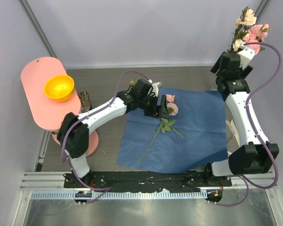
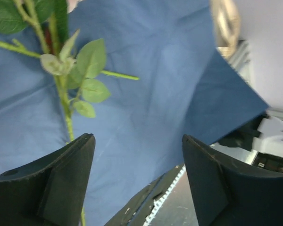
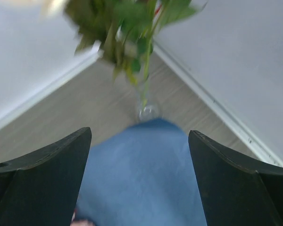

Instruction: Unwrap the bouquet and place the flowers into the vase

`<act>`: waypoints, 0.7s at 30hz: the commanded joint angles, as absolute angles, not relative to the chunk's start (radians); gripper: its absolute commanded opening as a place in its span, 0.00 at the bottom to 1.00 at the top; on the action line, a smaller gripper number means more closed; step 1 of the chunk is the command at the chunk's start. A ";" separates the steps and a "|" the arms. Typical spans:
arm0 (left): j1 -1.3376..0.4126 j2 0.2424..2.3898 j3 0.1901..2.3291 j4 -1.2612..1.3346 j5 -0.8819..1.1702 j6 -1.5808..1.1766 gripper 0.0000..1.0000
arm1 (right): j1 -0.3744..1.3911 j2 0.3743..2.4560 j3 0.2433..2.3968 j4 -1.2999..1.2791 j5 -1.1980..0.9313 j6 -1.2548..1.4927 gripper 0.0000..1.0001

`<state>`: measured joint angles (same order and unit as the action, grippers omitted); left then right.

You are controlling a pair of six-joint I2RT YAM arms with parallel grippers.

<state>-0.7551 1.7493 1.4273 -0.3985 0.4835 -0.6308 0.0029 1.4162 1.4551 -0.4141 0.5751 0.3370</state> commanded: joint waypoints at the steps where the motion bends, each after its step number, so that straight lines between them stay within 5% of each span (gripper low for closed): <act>1: -0.793 1.877 1.583 -0.629 0.347 -0.505 0.72 | 0.106 1.302 1.382 -0.486 0.641 0.431 0.90; 7: -0.833 2.097 1.822 -0.882 0.264 -0.410 0.58 | 0.224 1.145 1.221 -0.480 0.557 0.443 0.88; 10: -0.845 2.152 1.842 -0.914 0.218 -0.400 0.69 | 0.248 1.073 1.152 -0.476 0.479 0.446 0.86; 13: -0.851 2.186 1.853 -0.913 0.173 -0.400 0.71 | 0.255 1.014 1.092 -0.471 0.436 0.442 0.86; 21: -0.853 2.249 1.875 -0.887 0.144 -0.411 0.47 | 0.258 0.947 0.997 -0.486 0.322 0.416 0.83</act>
